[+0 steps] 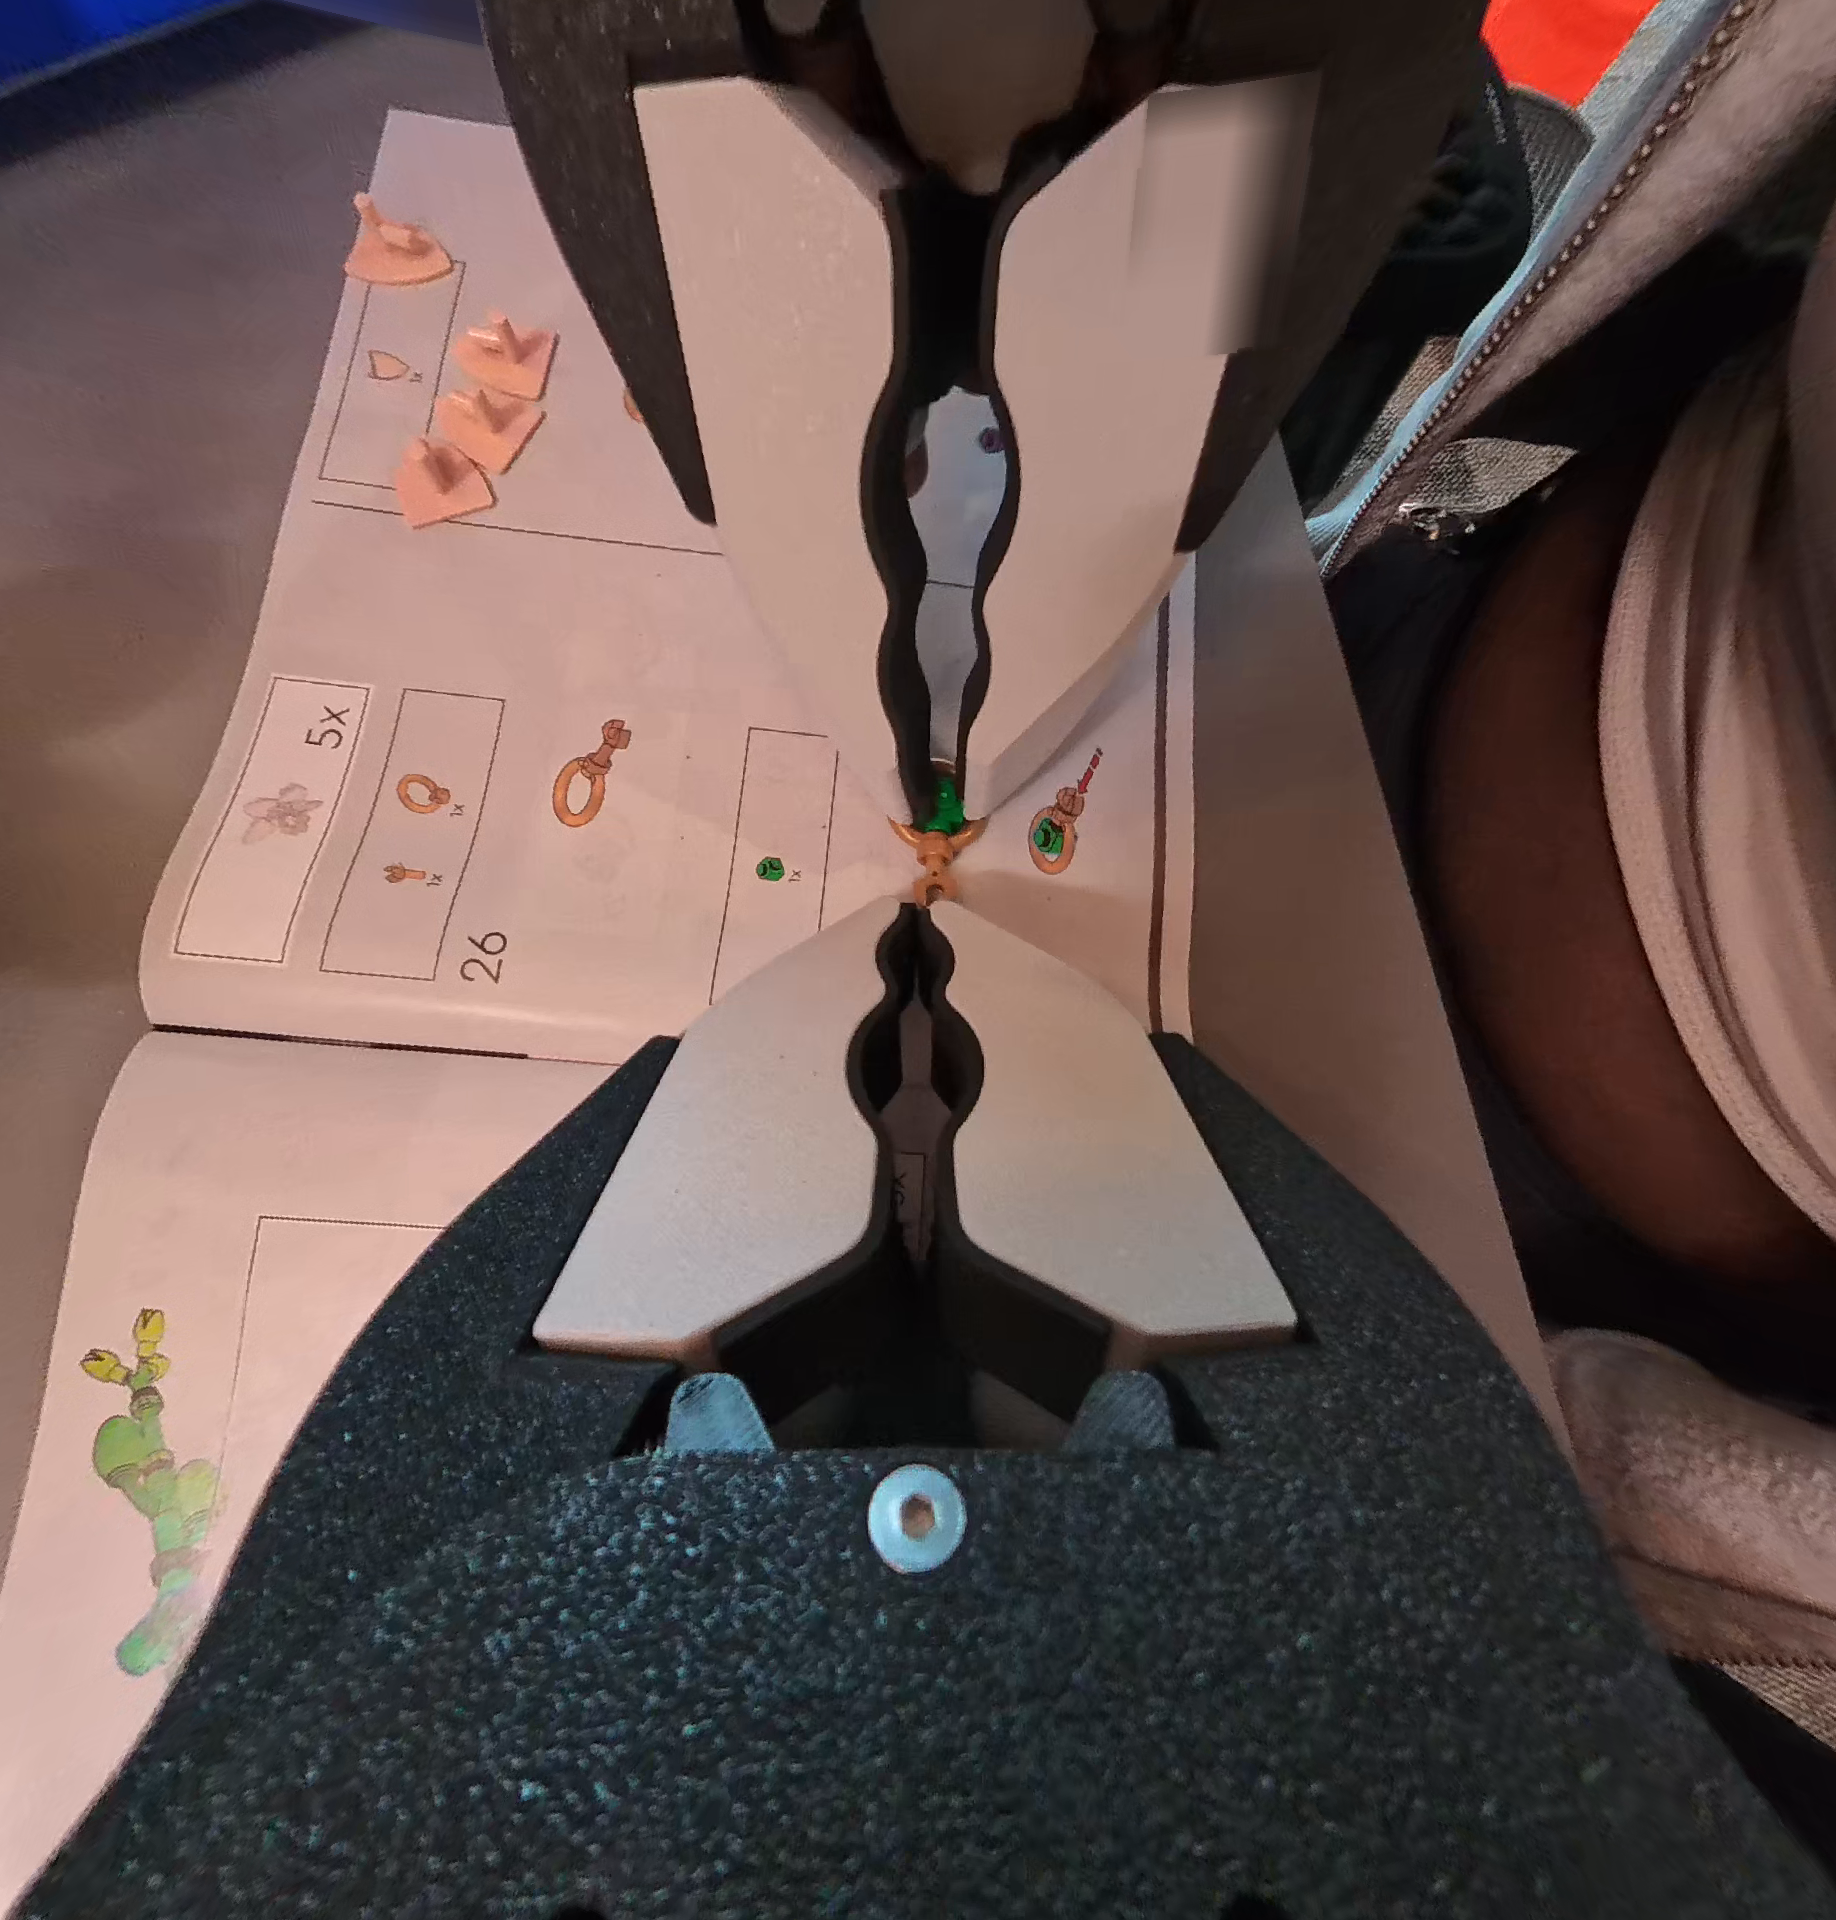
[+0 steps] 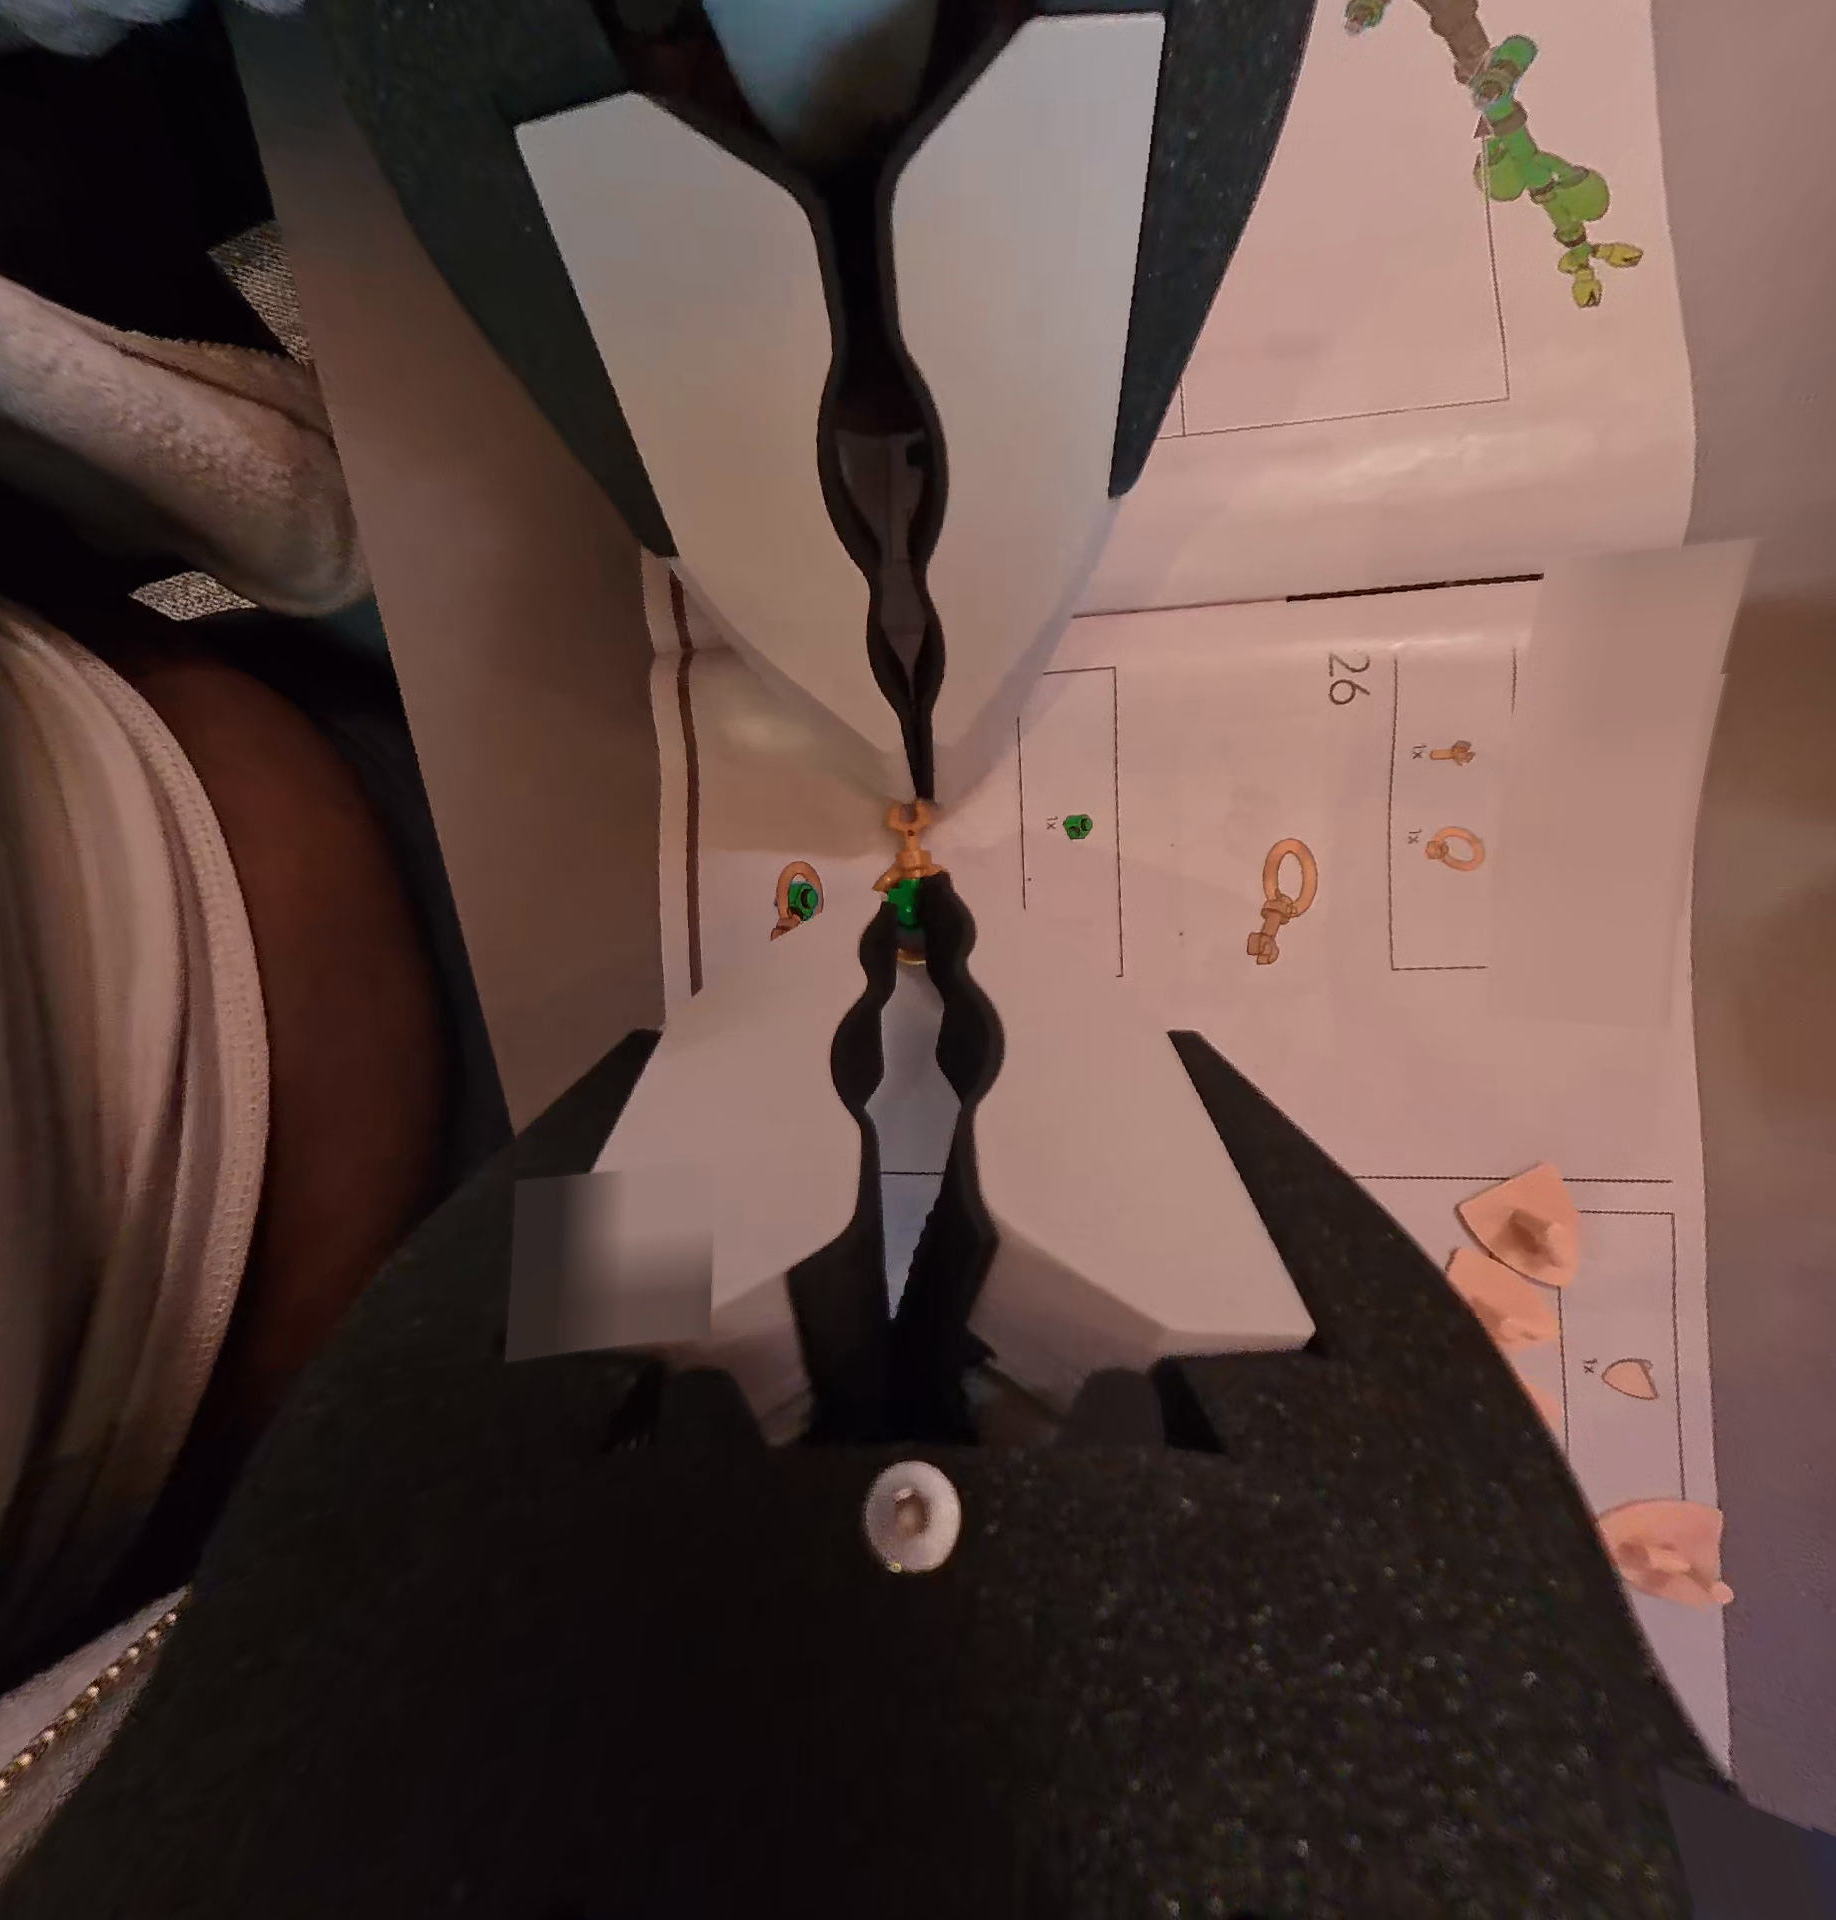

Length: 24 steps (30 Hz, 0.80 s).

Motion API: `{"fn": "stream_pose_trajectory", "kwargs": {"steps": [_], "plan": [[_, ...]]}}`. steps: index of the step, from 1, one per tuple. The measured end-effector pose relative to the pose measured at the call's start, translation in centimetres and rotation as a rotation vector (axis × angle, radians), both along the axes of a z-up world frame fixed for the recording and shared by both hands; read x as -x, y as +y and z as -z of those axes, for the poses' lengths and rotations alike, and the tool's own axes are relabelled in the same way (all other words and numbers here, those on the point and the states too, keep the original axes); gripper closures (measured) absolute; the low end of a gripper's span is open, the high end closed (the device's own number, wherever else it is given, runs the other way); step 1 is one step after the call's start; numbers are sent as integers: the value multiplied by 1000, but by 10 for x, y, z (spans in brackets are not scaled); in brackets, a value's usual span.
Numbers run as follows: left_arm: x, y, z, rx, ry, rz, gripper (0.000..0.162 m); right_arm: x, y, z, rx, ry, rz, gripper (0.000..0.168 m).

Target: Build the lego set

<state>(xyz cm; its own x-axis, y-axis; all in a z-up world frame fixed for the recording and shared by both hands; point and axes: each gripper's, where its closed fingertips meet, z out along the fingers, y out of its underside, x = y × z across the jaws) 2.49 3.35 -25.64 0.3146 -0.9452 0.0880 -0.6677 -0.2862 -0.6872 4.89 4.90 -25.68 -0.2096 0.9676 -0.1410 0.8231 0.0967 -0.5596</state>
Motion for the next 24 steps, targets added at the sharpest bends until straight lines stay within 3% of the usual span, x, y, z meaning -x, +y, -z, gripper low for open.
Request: {"fn": "stream_pose_trajectory", "kwargs": {"steps": [24], "plan": [[-3,0,0,11,-2,114,162,1,0,0,-22,8,9,163]]}}
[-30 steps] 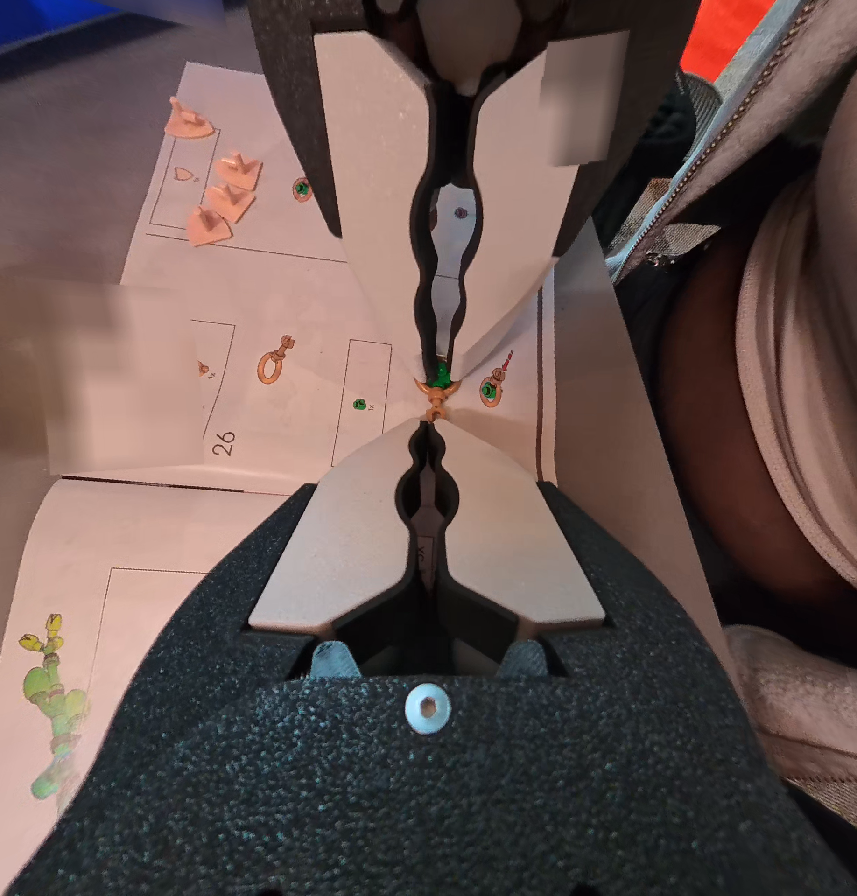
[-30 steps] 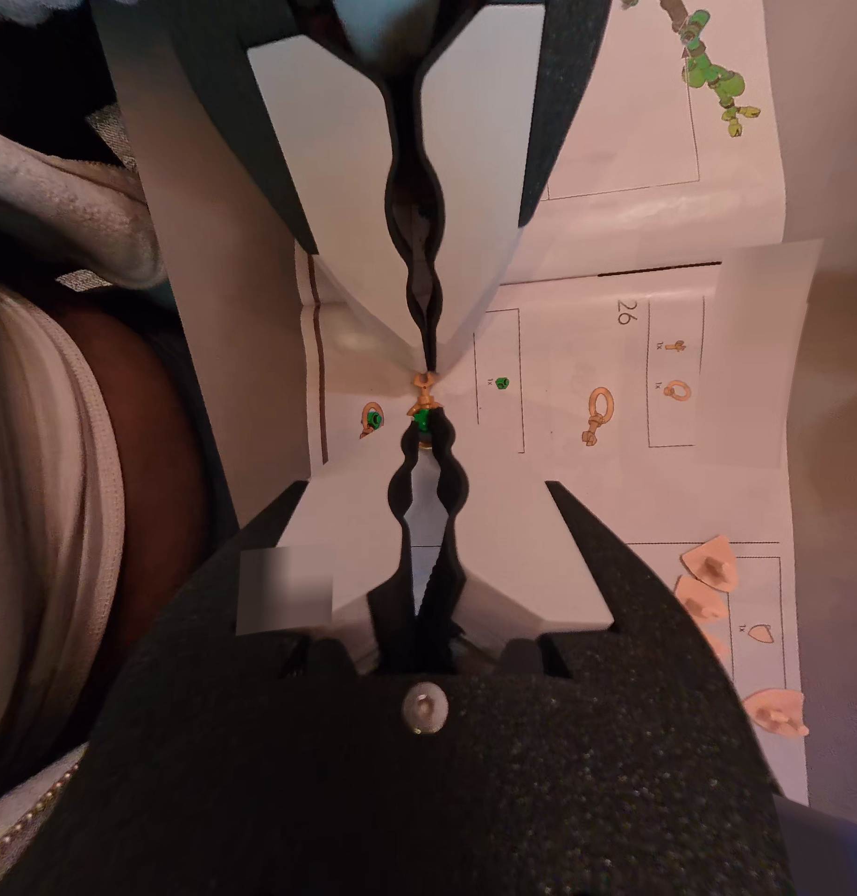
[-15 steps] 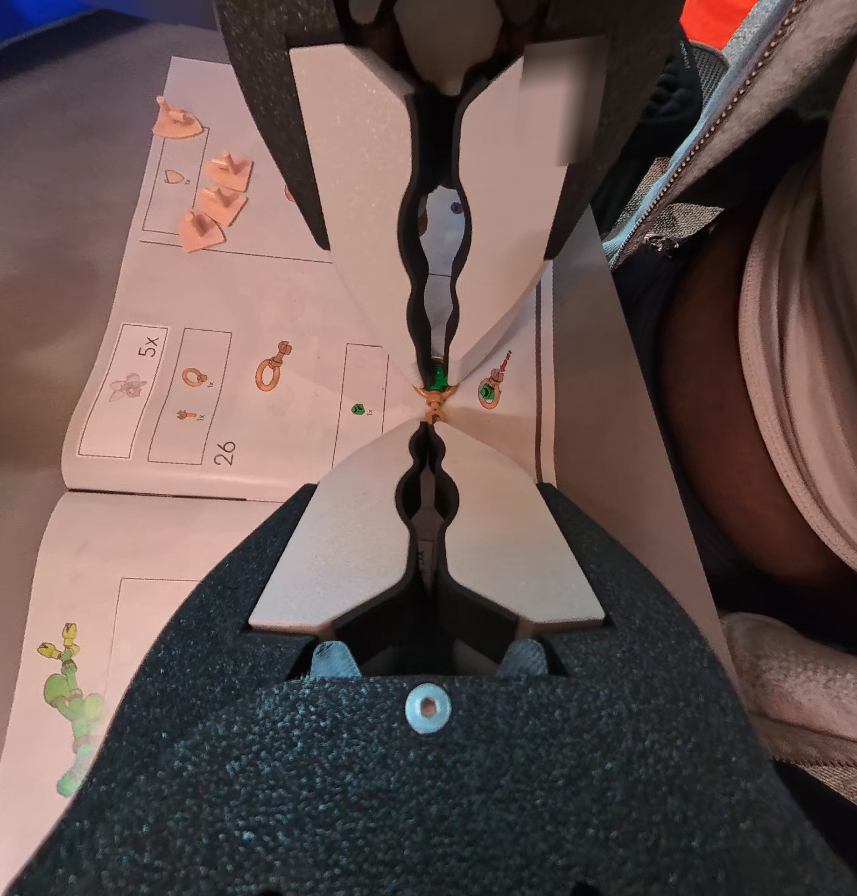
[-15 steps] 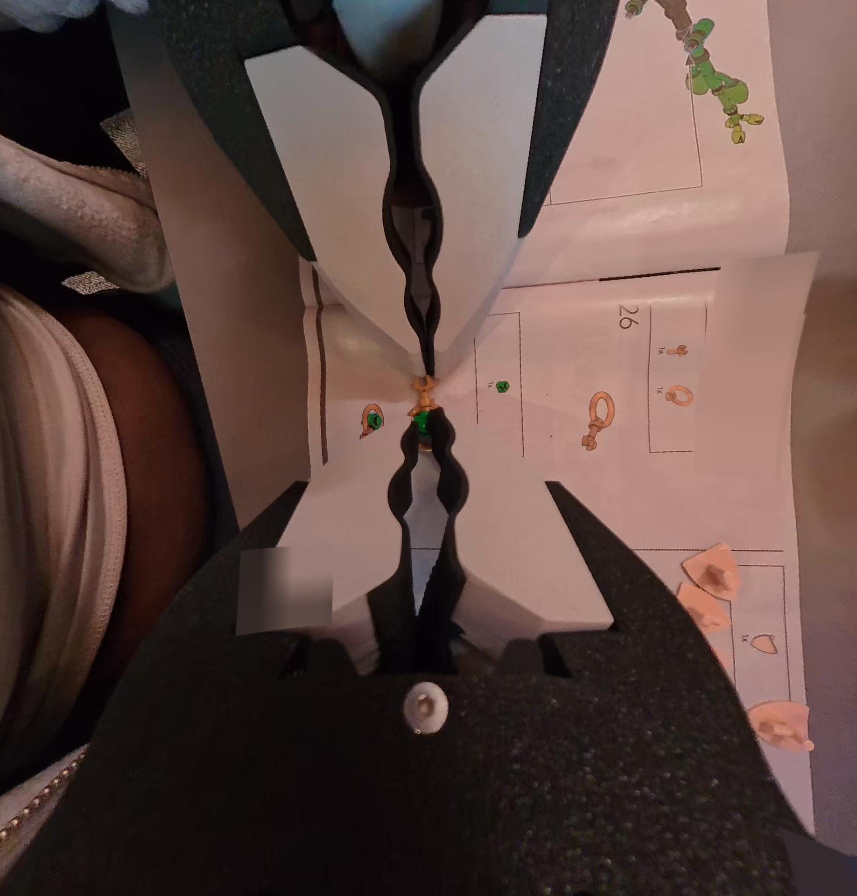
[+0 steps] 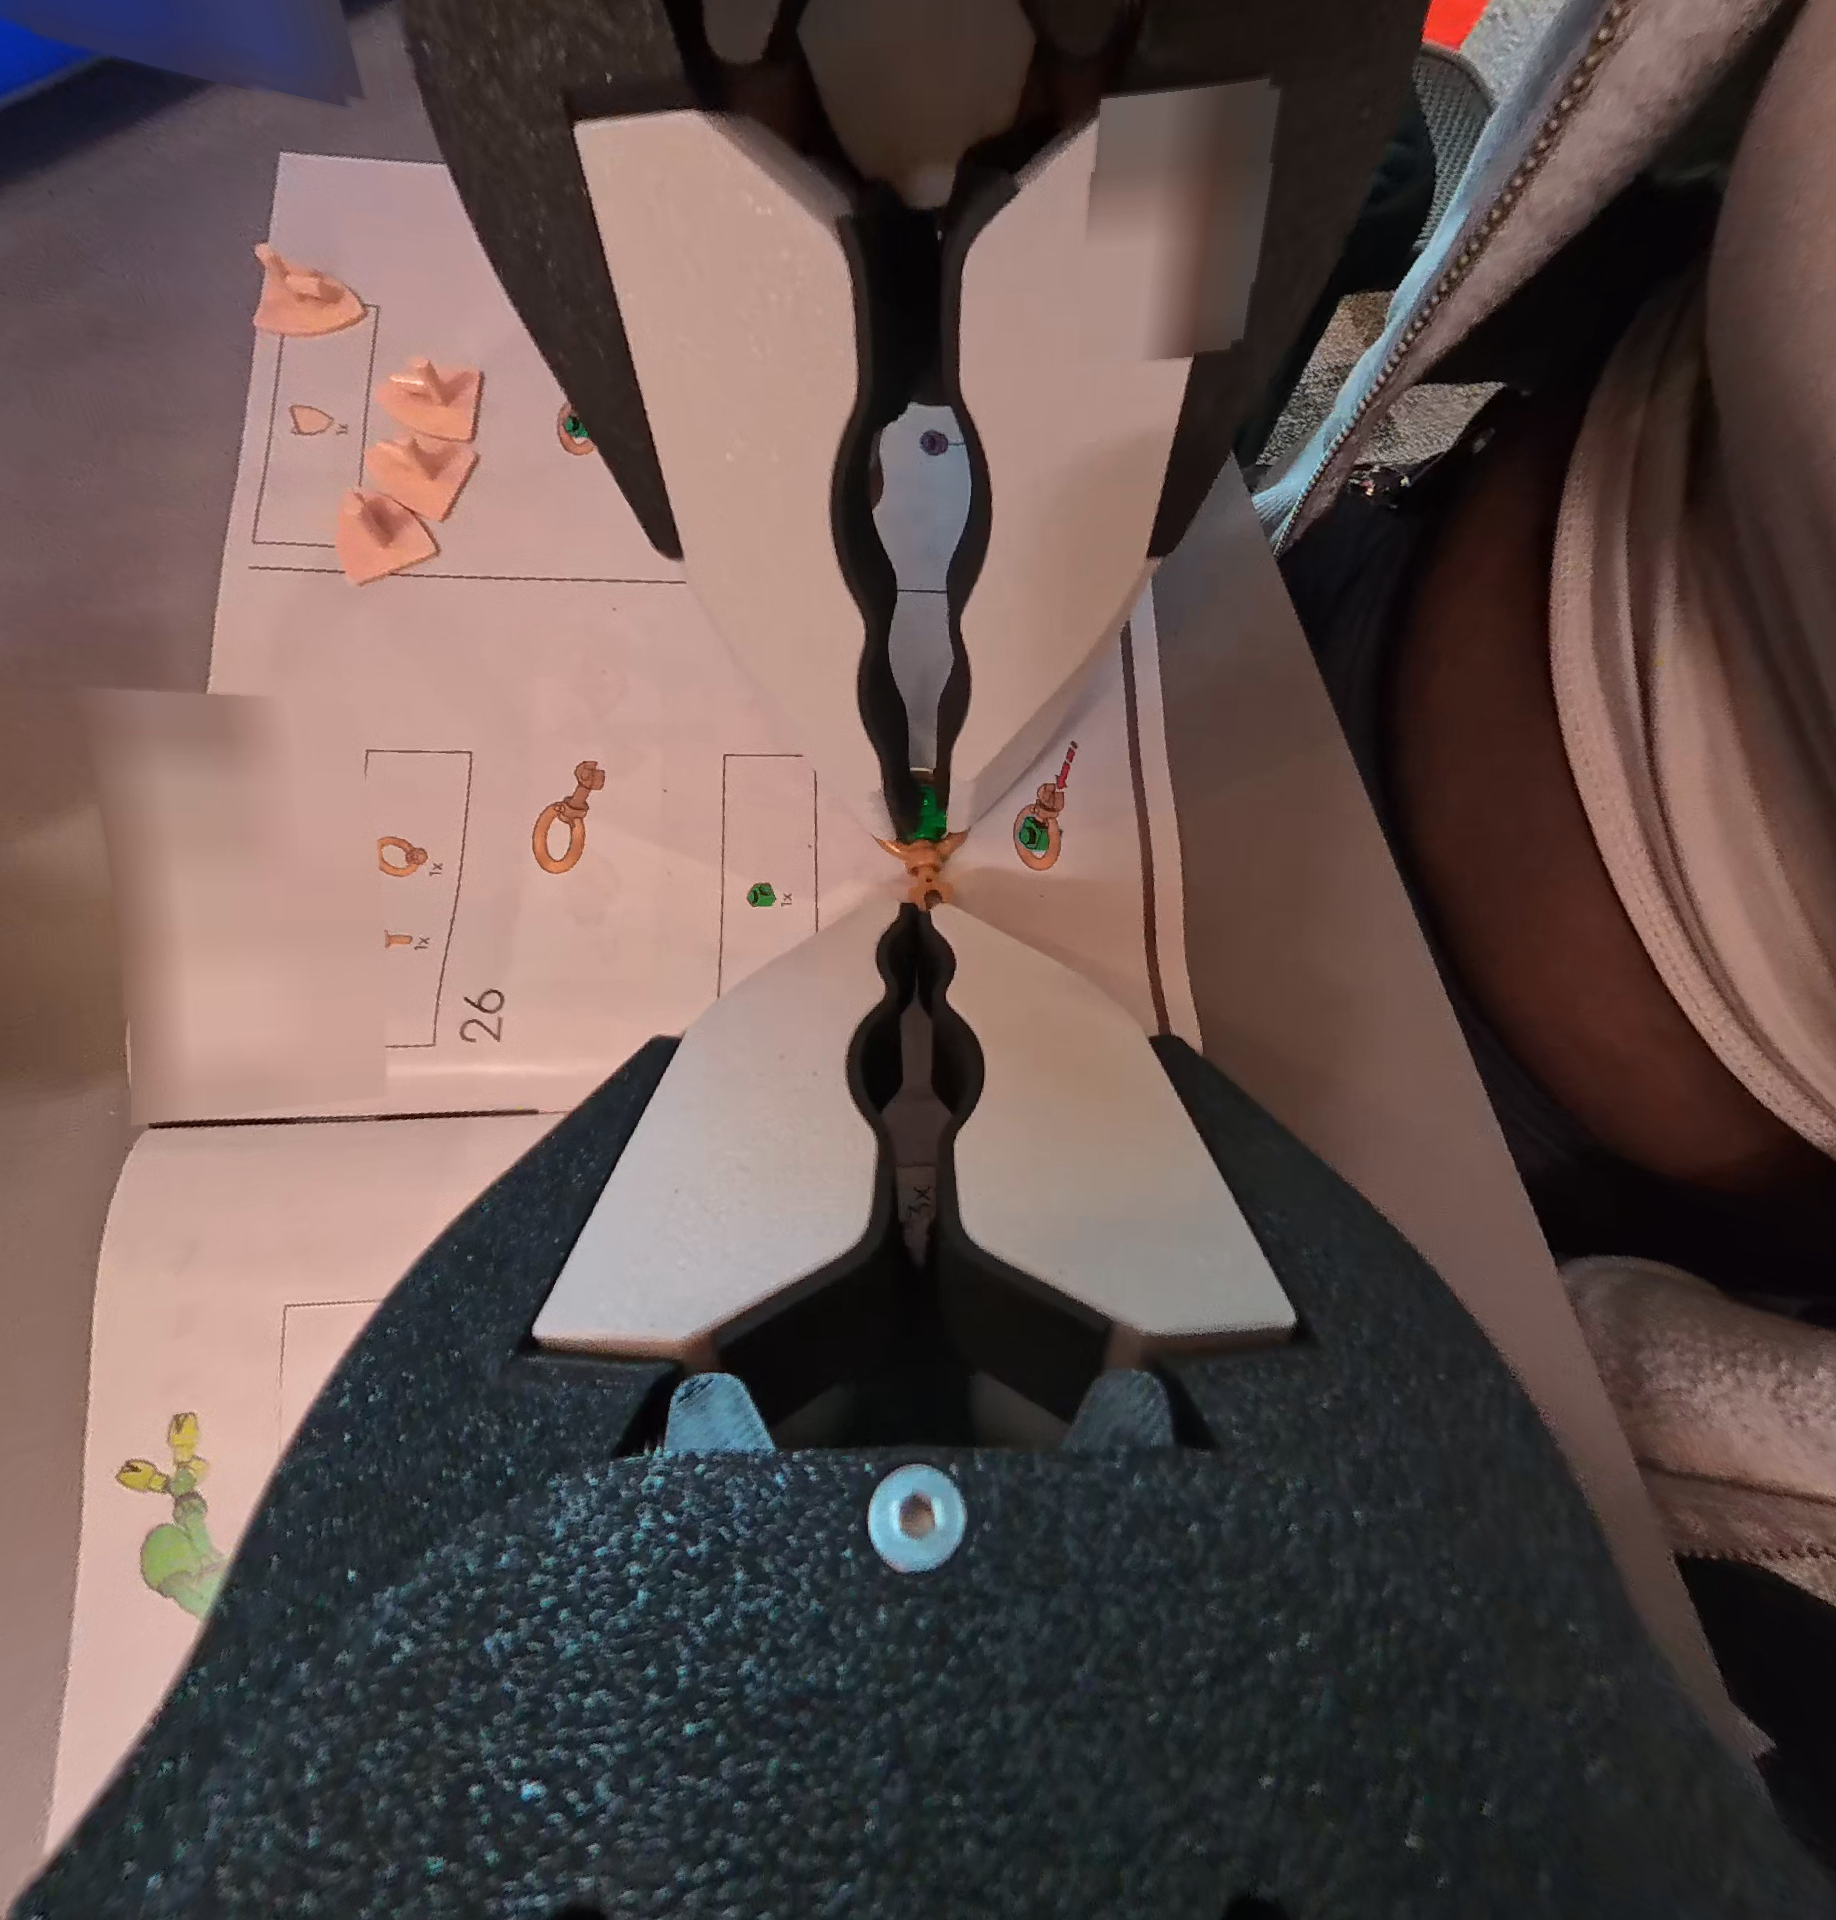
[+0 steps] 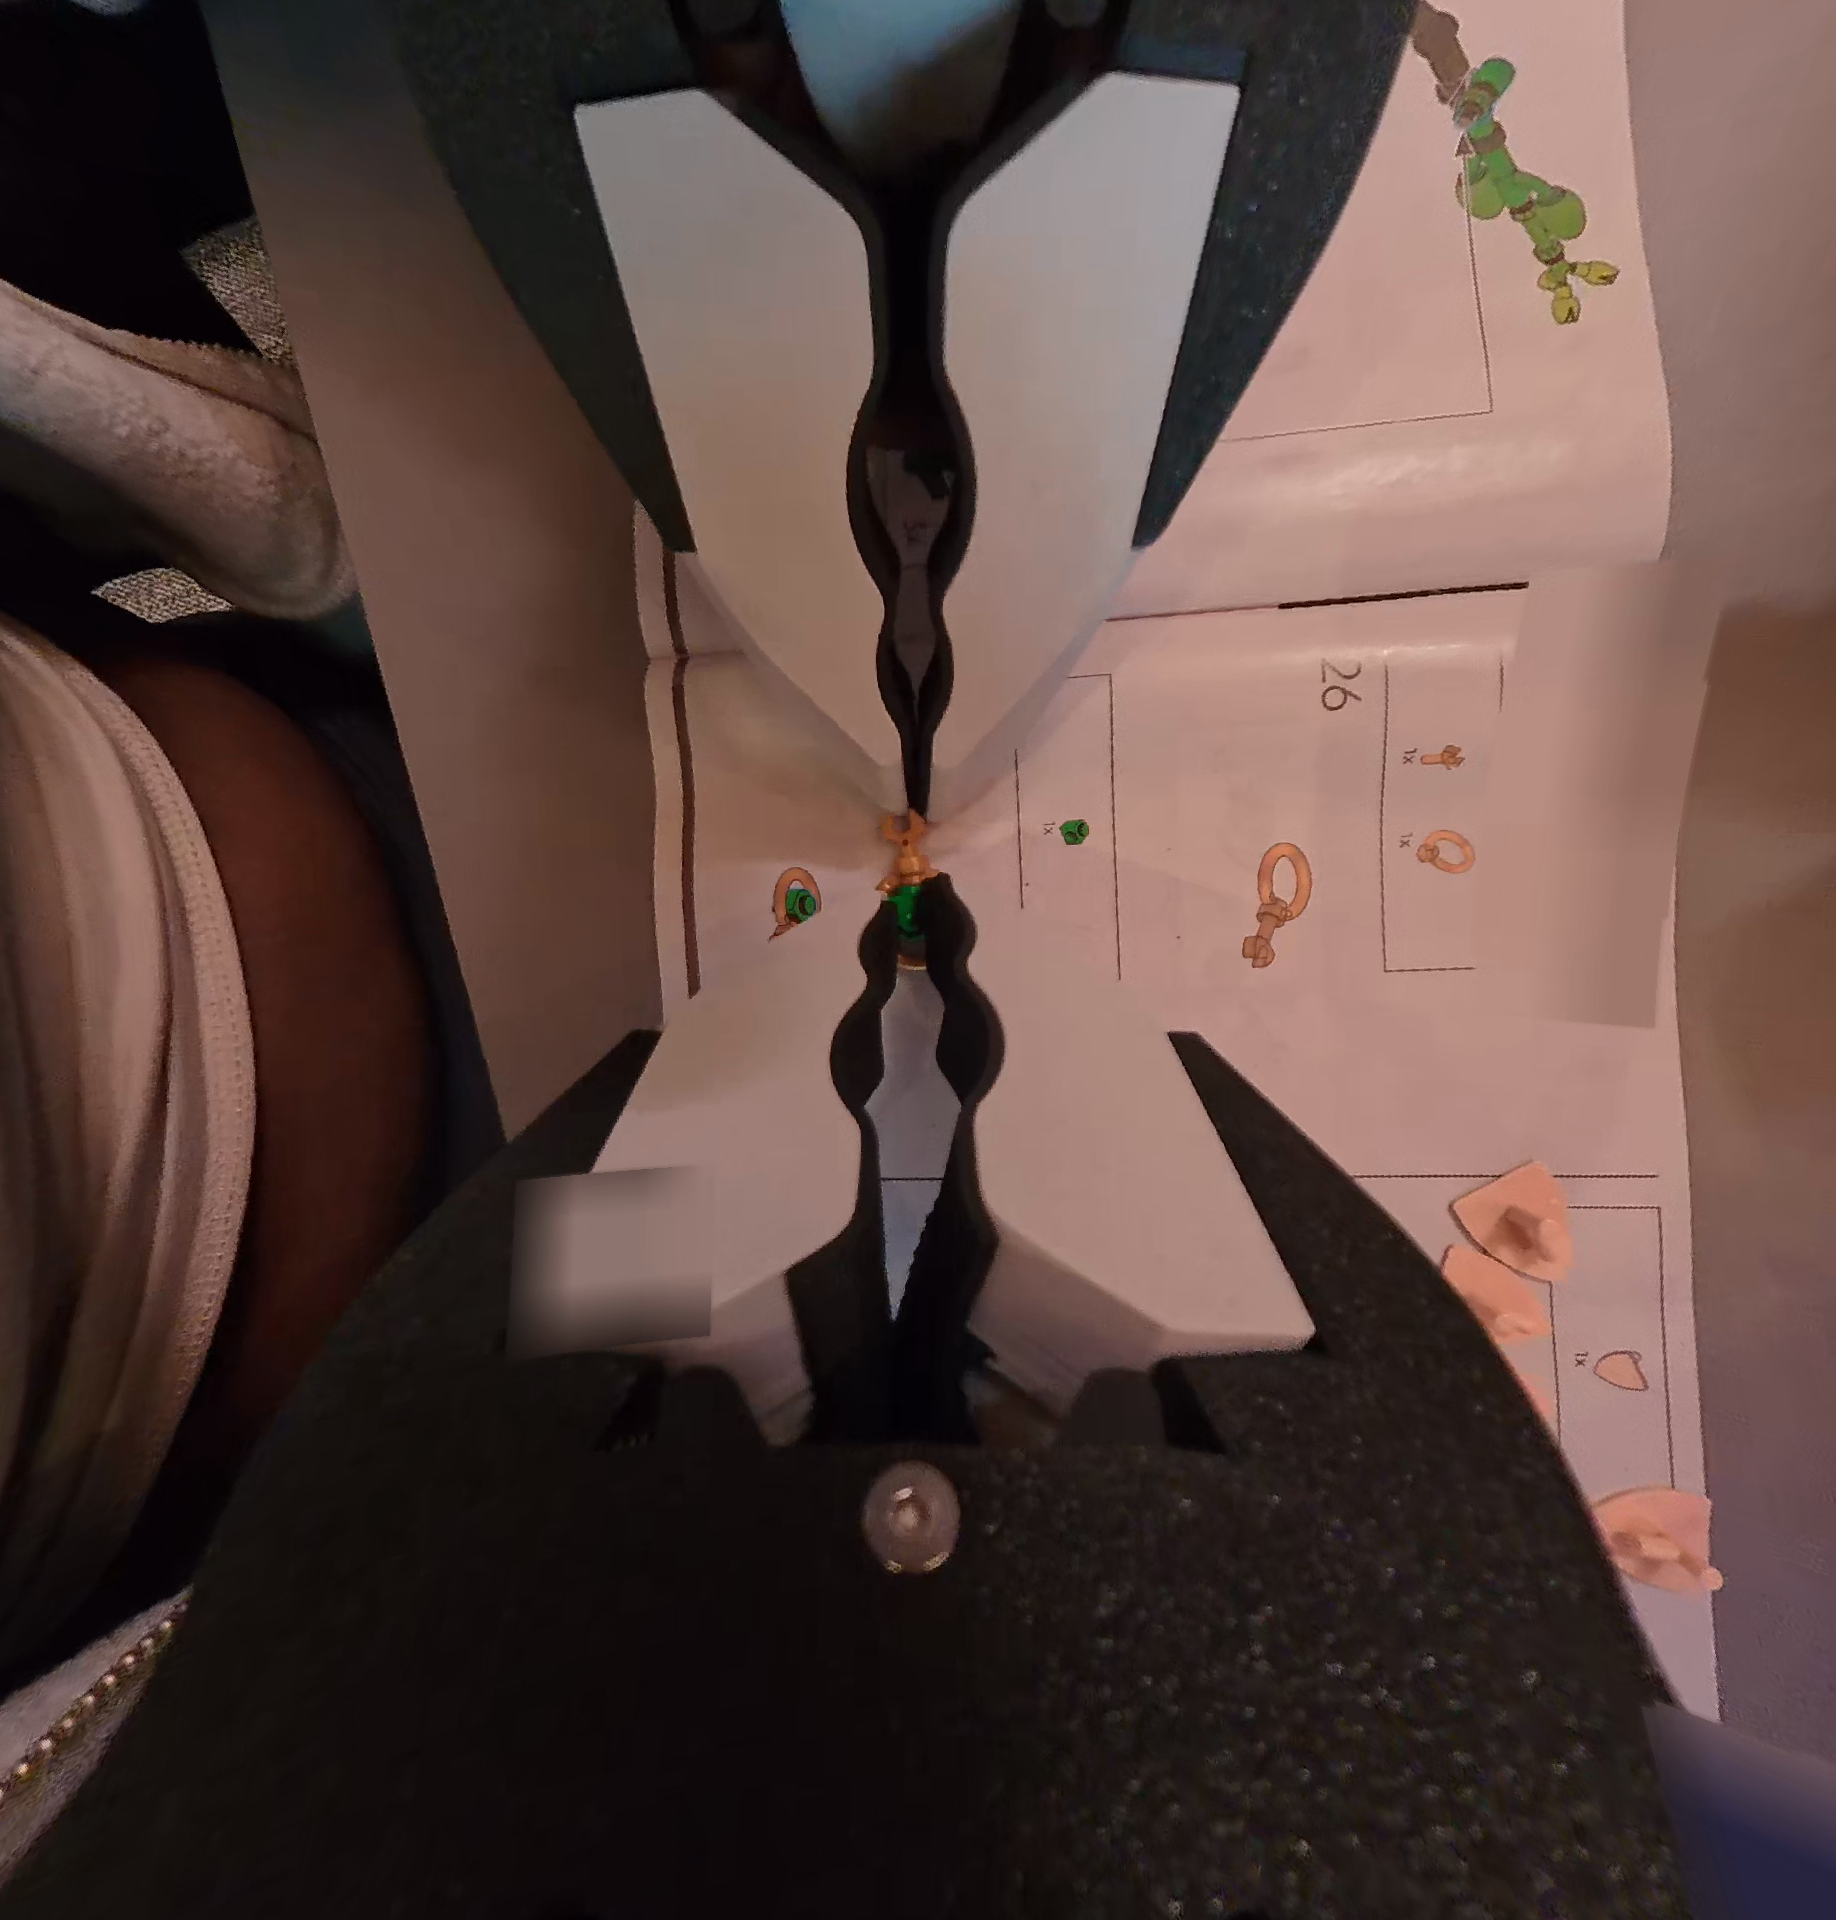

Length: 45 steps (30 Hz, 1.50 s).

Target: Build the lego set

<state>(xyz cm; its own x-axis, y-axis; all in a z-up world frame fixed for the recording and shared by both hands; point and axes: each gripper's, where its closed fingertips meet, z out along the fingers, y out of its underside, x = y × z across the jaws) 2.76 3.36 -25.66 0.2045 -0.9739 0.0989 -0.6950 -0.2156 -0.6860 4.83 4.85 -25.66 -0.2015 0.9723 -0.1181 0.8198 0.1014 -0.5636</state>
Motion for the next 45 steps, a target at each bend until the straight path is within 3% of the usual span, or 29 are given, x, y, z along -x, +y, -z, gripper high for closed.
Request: {"fn": "stream_pose_trajectory", "kwargs": {"steps": [17,25,30,45], "plan": [[2,-3,1,-19,58,178,162,2,2,0,-54,-6,-116,163],[2,-4,1,-31,40,165,162,2,3,1,-167,-67,-144,163],[2,-4,1,-40,30,175,162,2,4,1,-240,-10,-139,163],[0,-2,0,-63,-25,101,162,3,-5,-3,-70,79,-110,168]]}}
